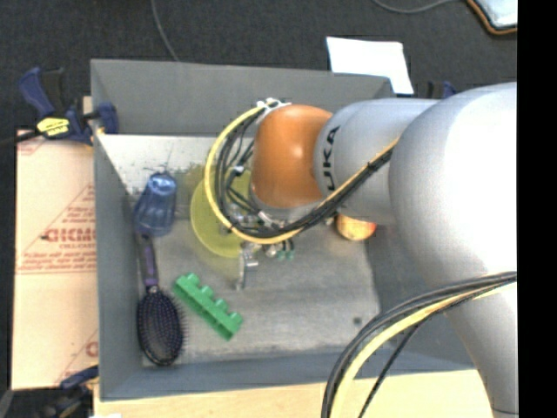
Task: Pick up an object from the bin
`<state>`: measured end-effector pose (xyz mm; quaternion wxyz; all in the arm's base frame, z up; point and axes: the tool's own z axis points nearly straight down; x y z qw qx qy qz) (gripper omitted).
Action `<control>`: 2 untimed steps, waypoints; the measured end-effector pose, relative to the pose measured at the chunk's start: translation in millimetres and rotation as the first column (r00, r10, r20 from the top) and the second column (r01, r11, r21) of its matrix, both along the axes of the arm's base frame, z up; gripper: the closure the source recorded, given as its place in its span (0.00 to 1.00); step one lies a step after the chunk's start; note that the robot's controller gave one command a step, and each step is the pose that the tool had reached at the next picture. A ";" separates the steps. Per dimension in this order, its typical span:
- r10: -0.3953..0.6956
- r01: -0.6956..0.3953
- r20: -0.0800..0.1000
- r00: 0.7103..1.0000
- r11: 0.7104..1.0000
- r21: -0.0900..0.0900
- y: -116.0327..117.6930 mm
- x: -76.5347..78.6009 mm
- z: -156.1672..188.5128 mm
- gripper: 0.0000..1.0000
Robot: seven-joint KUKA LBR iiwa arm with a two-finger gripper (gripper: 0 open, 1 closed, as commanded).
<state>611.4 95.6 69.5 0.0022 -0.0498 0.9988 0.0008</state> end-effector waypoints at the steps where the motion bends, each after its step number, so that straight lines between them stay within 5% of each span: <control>1: 0.060 -0.060 0.007 0.998 0.998 -0.006 -8.9 -1.3 1.9 0.00; 2: 0.001 -0.001 0.008 1.000 1.000 0.001 -2.8 2.5 3.1 0.00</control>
Offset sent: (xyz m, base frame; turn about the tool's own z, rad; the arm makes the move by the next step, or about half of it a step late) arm 0.0008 -0.0022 0.0018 -0.0004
